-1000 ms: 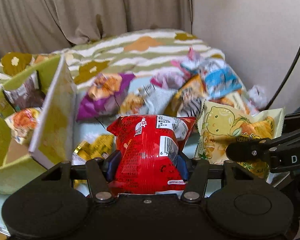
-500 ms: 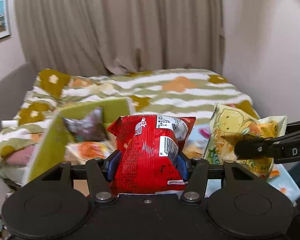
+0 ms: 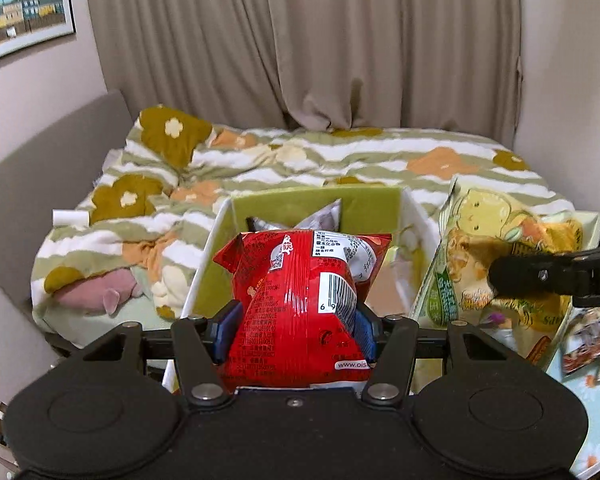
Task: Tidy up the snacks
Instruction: 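Carry both bags over the yellow box and lower them inside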
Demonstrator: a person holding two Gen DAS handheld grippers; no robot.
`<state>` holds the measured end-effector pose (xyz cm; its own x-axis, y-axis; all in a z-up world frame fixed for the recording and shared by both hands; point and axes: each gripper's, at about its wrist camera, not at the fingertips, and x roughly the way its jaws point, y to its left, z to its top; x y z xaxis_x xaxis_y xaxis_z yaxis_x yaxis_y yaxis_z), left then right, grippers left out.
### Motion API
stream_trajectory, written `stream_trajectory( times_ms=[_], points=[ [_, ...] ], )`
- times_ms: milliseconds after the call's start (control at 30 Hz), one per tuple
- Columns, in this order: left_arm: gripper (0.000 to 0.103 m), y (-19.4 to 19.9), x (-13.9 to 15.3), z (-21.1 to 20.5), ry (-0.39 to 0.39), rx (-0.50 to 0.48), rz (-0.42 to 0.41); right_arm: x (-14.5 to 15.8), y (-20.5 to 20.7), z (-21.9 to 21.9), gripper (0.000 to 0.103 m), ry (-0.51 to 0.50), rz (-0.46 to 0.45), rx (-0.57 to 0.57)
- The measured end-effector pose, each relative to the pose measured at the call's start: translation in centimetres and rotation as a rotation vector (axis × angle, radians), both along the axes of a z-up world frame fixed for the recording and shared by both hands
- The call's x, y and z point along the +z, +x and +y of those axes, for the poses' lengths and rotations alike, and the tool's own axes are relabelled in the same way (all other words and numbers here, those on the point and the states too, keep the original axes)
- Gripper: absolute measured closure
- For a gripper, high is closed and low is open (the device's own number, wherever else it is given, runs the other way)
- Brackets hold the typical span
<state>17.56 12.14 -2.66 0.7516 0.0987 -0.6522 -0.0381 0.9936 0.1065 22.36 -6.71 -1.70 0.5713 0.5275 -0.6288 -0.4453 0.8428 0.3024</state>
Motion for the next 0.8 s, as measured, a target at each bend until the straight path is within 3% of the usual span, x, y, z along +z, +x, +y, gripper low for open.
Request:
stream_trajectory(
  times_ms=[367, 433, 500, 800],
  points=[
    [0.039, 4.2, -4.8, 4.5, -0.087, -0.055, 0.125, -2.3, 1.4, 6.1, 0.033, -0.142, 0.024, -0.128],
    [0.015, 4.5, -5.0, 5.1, -0.103, -0.056, 0.138, -2.7, 1.7, 6.5, 0.033, -0.15, 0.037, -0.143],
    [0.007, 4.2, -4.9, 5.6, -0.126, -0.056, 0.126, -3.1, 2.0, 6.8, 0.033, -0.156, 0.05, -0.15],
    [0.005, 2.3, -3.3, 6.8, -0.158, -0.01, 0.103, -3.4, 3.2, 7.2, 0.032, -0.118, 0.085, -0.143]
  ],
)
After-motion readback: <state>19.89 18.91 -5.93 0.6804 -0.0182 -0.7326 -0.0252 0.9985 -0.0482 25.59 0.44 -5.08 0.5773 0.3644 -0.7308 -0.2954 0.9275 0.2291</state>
